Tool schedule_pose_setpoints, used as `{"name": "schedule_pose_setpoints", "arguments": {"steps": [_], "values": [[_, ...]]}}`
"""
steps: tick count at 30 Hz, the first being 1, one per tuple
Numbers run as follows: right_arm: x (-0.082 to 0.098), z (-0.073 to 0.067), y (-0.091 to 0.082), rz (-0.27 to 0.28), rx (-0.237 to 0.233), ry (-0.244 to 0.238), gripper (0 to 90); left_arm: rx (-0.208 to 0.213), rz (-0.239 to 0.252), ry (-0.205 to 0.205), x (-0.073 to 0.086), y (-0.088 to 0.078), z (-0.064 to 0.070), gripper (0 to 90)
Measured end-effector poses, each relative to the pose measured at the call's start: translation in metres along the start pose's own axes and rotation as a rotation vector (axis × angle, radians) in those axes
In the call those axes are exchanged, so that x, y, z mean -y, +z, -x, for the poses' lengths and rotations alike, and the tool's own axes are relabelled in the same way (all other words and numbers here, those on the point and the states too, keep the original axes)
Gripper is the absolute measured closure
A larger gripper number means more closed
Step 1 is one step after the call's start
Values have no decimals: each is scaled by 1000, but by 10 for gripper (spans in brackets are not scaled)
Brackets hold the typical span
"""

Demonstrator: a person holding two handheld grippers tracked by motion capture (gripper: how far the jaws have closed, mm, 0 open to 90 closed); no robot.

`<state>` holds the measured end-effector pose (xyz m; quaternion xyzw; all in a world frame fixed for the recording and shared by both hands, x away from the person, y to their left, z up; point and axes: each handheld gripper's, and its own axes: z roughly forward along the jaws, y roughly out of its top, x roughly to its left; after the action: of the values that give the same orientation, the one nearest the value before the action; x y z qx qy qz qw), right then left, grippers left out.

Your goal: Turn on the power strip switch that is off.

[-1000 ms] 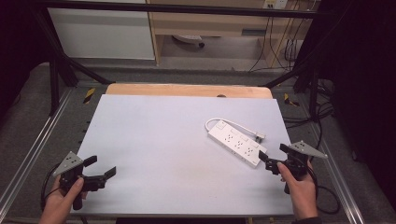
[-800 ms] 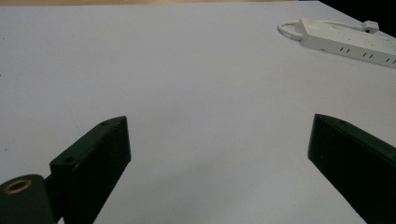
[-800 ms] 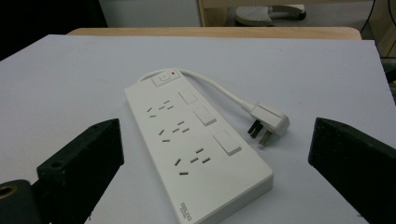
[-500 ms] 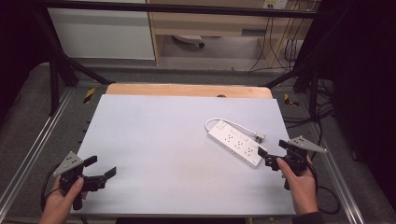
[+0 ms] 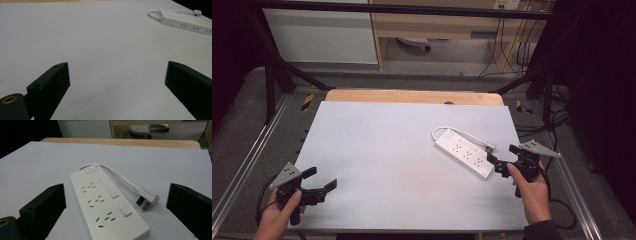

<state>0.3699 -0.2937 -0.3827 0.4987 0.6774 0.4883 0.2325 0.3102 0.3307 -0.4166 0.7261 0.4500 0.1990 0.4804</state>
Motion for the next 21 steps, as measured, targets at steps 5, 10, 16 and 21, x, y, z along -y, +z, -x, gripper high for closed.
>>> {"name": "schedule_pose_setpoints", "arguments": {"steps": [5,10,16,21], "values": [[-7,0,2,5,-2,-7,30,1,-2,1,0,0,0,60],[-11,1,4,10,-5,-6,38,4,-3,3,0,0,0,60],[-17,1,7,16,-10,-5,45,5,-8,6,0,1,0,60],[-22,2,12,18,-7,-6,43,7,-8,6,0,1,0,60]]}}
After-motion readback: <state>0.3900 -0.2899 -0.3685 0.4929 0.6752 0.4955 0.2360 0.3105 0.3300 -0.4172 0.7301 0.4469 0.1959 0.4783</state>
